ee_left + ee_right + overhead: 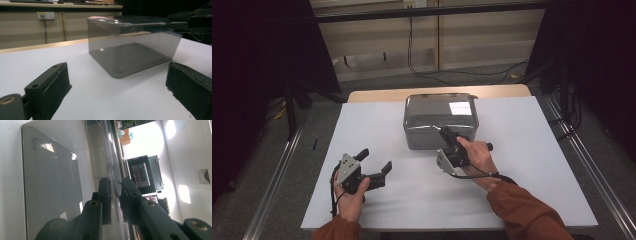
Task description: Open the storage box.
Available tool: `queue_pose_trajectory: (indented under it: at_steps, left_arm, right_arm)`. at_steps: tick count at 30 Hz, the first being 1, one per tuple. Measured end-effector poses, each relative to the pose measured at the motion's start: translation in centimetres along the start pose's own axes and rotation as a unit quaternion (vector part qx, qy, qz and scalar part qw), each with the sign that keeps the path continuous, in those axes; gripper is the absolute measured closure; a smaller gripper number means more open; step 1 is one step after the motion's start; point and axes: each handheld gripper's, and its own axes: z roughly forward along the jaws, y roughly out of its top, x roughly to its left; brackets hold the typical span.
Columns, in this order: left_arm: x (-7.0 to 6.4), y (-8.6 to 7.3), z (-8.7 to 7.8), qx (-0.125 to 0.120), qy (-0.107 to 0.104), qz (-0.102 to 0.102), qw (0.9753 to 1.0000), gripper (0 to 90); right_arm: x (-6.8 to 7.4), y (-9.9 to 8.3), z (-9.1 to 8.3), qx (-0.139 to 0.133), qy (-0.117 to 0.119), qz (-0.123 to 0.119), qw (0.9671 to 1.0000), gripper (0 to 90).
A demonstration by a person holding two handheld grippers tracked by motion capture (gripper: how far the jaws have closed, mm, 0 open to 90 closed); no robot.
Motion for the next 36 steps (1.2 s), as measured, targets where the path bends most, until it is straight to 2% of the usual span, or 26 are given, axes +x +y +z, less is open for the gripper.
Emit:
queue_pose_trajectory:
  at_steps: [2, 4, 7, 8, 9, 10, 11, 12, 13, 15, 16, 25, 29, 32, 36]
  left_arm:
    - [0.1, 0.3, 0.4, 0.006, 0.004, 0.014, 0.9999, 5.3]
    - [0.1, 0.4, 0.6, 0.005, 0.004, 0.017, 0.9998, 5.3]
    - [0.1, 0.6, 0.8, 0.006, -0.004, 0.009, 0.9999, 5.3]
    - [0.1, 0.7, 0.9, 0.002, -0.013, -0.005, 0.9999, 5.0]
    - [0.1, 1.0, 1.1, -0.016, -0.034, -0.041, 0.9985, 4.1]
    - [0.1, 1.3, 1.2, -0.014, -0.035, -0.033, 0.9987, 3.5]
    - [-0.1, 1.6, 1.3, -0.015, -0.030, -0.017, 0.9993, 3.6]
    - [-0.1, 1.6, 1.3, -0.015, -0.030, -0.017, 0.9993, 3.5]
    - [-0.4, 2.0, 1.4, -0.029, -0.038, -0.003, 0.9988, 3.1]
    - [-0.5, 2.1, 1.5, -0.029, -0.044, 0.000, 0.9986, 2.4]
    - [-0.7, 2.3, 1.8, -0.026, -0.051, 0.013, 0.9983, 2.4]
    - [-0.6, 3.1, 3.7, -0.019, -0.055, 0.021, 0.9981, 1.8]
    - [-1.1, 3.6, 4.6, -0.022, -0.060, 0.033, 0.9974, 1.8]
    - [-1.3, 3.9, 5.5, -0.021, -0.058, 0.052, 0.9967, 2.0]
    - [-1.1, 4.0, 6.2, -0.024, -0.058, 0.050, 0.9968, 2.9]
  right_arm:
    - [0.0, 0.0, 0.0, -0.002, -0.001, -0.001, 1.0000, 79.1]
    - [0.0, 0.0, 0.0, -0.003, -0.002, 0.000, 1.0000, 79.1]
    - [-0.1, 0.0, 0.1, -0.005, -0.003, 0.002, 1.0000, 79.1]
    - [-0.2, 0.0, 0.0, -0.006, -0.004, 0.002, 1.0000, 79.1]
    - [-0.2, 0.0, 0.1, -0.006, -0.004, 0.004, 1.0000, 79.1]
    - [-0.2, 0.0, 0.1, -0.007, -0.004, 0.006, 1.0000, 79.1]
    - [-0.3, 0.0, 0.1, -0.006, -0.005, 0.007, 0.9999, 79.1]
    - [-0.3, 0.0, 0.1, -0.006, -0.005, 0.007, 0.9999, 79.1]
    - [-0.4, 0.1, 0.1, -0.008, -0.007, 0.010, 0.9999, 79.1]
    - [-0.6, 0.1, 0.1, -0.011, -0.010, 0.015, 0.9998, 79.1]
    - [-0.6, 0.0, 0.1, -0.011, -0.010, 0.017, 0.9997, 79.1]
    - [-0.9, 0.0, 0.1, -0.012, -0.010, 0.018, 0.9997, 79.2]
    - [-0.9, 0.0, 0.1, -0.013, -0.009, 0.018, 0.9997, 79.2]
    - [-1.1, 0.1, 0.1, -0.013, -0.012, 0.021, 0.9996, 79.3]
    - [-1.3, 0.2, 0.1, -0.015, -0.016, 0.024, 0.9995, 79.4]
